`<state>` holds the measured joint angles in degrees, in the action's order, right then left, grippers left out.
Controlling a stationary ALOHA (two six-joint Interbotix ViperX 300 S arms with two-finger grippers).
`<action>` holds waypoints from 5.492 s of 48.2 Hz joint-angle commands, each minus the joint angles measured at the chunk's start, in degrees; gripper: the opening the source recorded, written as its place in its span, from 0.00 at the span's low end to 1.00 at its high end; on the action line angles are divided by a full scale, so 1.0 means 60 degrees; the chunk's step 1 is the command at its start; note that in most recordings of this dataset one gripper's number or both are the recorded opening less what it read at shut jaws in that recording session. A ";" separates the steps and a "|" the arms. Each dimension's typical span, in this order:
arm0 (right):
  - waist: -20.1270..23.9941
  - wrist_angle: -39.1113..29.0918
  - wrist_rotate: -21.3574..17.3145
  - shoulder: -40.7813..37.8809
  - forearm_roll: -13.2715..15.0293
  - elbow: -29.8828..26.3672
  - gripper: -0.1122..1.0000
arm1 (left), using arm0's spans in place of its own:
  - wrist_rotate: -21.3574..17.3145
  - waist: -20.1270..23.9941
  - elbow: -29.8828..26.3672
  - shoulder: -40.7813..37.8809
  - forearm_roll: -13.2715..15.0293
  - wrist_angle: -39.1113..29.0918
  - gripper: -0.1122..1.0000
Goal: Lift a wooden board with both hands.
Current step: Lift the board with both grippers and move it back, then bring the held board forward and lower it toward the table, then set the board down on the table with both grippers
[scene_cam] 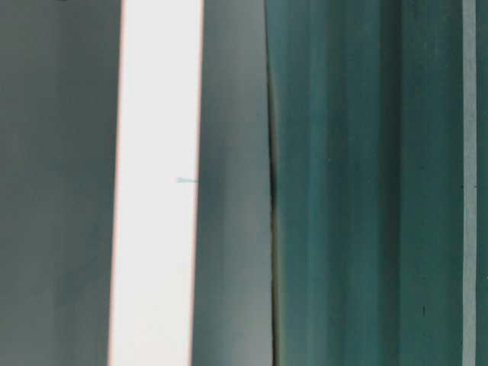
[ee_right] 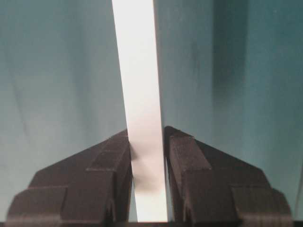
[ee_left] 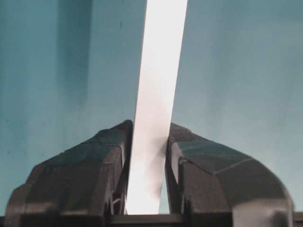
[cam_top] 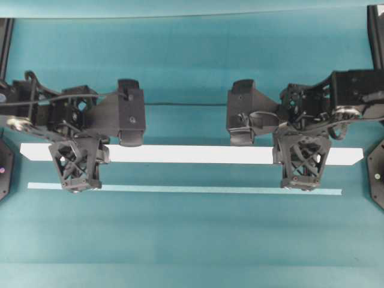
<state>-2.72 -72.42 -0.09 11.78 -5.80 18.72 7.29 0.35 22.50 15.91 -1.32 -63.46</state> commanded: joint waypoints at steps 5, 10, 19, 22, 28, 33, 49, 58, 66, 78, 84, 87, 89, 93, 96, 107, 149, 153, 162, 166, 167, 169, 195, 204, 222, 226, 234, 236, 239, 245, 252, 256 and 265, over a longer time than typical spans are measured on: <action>0.0088 -0.0747 -0.0322 -0.0029 -0.0073 -0.0923 0.30 | 0.0029 0.0029 -0.0996 0.0205 -0.0044 -0.0659 0.27; 0.0088 -0.1333 -0.0469 -0.0044 -0.0073 -0.1406 0.30 | 0.0015 0.0044 -0.1289 0.0190 -0.0044 -0.1069 0.27; 0.0088 -0.2095 -0.0674 -0.0059 -0.0015 -0.2065 0.30 | 0.0015 0.0044 -0.1655 0.0205 -0.0044 -0.1567 0.27; 0.0103 -0.2256 -0.0703 -0.0059 -0.0015 -0.2241 0.30 | 0.0029 0.0059 -0.1787 0.0205 -0.0044 -0.1685 0.27; 0.0088 -0.2520 -0.0718 -0.0059 0.0029 -0.2563 0.30 | 0.0015 0.0073 -0.2168 0.0205 -0.0044 -0.1992 0.27; 0.0103 -0.2783 -0.0703 -0.0044 0.0220 -0.2813 0.30 | -0.0029 0.0088 -0.2402 0.0220 -0.0044 -0.2212 0.27; 0.0088 -0.3398 -0.0703 -0.0029 0.0425 -0.3691 0.30 | -0.0029 0.0146 -0.3149 0.0264 -0.0044 -0.2871 0.27; -0.0015 -0.3457 -0.0688 0.0000 0.0425 -0.3955 0.30 | -0.0044 0.0337 -0.3545 0.0264 -0.0059 -0.3252 0.27; -0.0044 -0.3486 -0.0688 0.0044 0.0425 -0.4131 0.30 | -0.0044 0.0366 -0.3999 0.0264 -0.0059 -0.3604 0.27; -0.0044 -0.3604 -0.0703 0.0103 0.0425 -0.4482 0.30 | -0.0029 0.0381 -0.4614 0.0161 -0.0059 -0.4028 0.27; -0.0103 -0.3633 -0.0732 0.0161 0.0410 -0.4834 0.30 | -0.0015 0.0366 -0.4849 0.0059 -0.0059 -0.4248 0.27; -0.0117 -0.3662 -0.0732 0.0176 0.0410 -0.4995 0.30 | -0.0015 0.0366 -0.5010 0.0029 -0.0059 -0.4365 0.27; -0.0132 -0.3662 -0.0732 0.0190 0.0410 -0.5098 0.30 | 0.0000 0.0366 -0.5112 0.0015 -0.0044 -0.4438 0.27; -0.0146 -0.3677 -0.0732 0.0190 0.0396 -0.5273 0.30 | 0.0015 0.0381 -0.5288 -0.0044 -0.0059 -0.4526 0.27; -0.0176 -0.3677 -0.0732 0.0190 0.0396 -0.5376 0.30 | 0.0015 0.0381 -0.5420 -0.0059 -0.0059 -0.4526 0.27; -0.0249 -0.3691 -0.0732 0.0220 0.0381 -0.5391 0.30 | 0.0029 0.0410 -0.5552 -0.0103 -0.0044 -0.4556 0.27; -0.0352 -0.0981 -0.0498 0.0879 0.0425 -0.0088 0.30 | 0.0439 0.0498 -0.1128 0.0044 -0.0059 -0.1260 0.27; -0.0322 -0.0703 -0.0381 0.0850 0.0439 0.0498 0.30 | 0.0469 0.0513 -0.0571 0.0015 -0.0044 -0.0850 0.27; -0.0322 0.0659 -0.0278 0.0527 0.0469 0.1611 0.30 | 0.0454 0.0513 0.0176 -0.0088 -0.0044 -0.0176 0.27; -0.0322 0.1055 -0.0264 0.0293 0.0469 0.1860 0.30 | 0.0381 0.0513 0.0615 -0.0249 -0.0059 0.0293 0.27; -0.0308 0.1128 -0.0264 0.0234 0.0469 0.1904 0.30 | 0.0381 0.0513 0.0732 -0.0293 -0.0044 0.0425 0.27; -0.0293 0.1274 -0.0249 0.0117 0.0469 0.1978 0.30 | 0.0454 0.0513 0.1025 -0.0410 -0.0044 0.0806 0.27; -0.0190 0.2344 0.0425 -0.1714 0.0439 0.2065 0.30 | 0.0835 0.0469 0.2739 -0.0952 -0.0044 0.3018 0.27; -0.0176 0.2666 0.0630 -0.2153 0.0410 0.2080 0.30 | 0.0864 0.0439 0.3018 -0.1318 -0.0044 0.3398 0.27; -0.0044 0.3428 0.0645 -0.2490 0.0337 0.2607 0.30 | 0.0894 0.0322 0.3062 -0.1934 -0.0044 0.3911 0.27; -0.0015 0.3604 0.0630 -0.2520 0.0293 0.2695 0.30 | 0.0894 0.0205 0.3164 -0.1948 -0.0044 0.3940 0.27; 0.0073 0.3765 0.0630 -0.2622 0.0176 0.2725 0.30 | 0.0981 0.0015 0.3223 -0.1948 -0.0044 0.4072 0.27; 0.0132 0.3794 0.0630 -0.2666 0.0176 0.2739 0.30 | 0.1025 -0.0015 0.3223 -0.1948 -0.0044 0.4131 0.27; 0.0190 0.3823 0.0630 -0.2710 0.0176 0.2725 0.30 | 0.1099 -0.0044 0.3208 -0.1948 -0.0044 0.4204 0.27; 0.0322 0.3926 0.0630 -0.2827 0.0132 0.2739 0.30 | 0.1216 -0.0073 0.3237 -0.1963 -0.0044 0.4292 0.27; 0.0454 0.4146 0.0615 -0.2959 0.0132 0.2754 0.30 | 0.1216 -0.0103 0.3296 -0.1963 -0.0044 0.4321 0.27; 0.0454 0.4219 0.0615 -0.2988 0.0132 0.2754 0.30 | 0.1230 -0.0117 0.3325 -0.1978 -0.0044 0.4438 0.27; 0.0454 0.4204 0.0615 -0.2988 0.0117 0.2769 0.30 | 0.1245 -0.0176 0.3398 -0.2007 -0.0029 0.4937 0.27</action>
<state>-0.79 -46.85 3.43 -5.10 -4.66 34.54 13.36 -0.97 43.07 3.69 -1.67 -34.80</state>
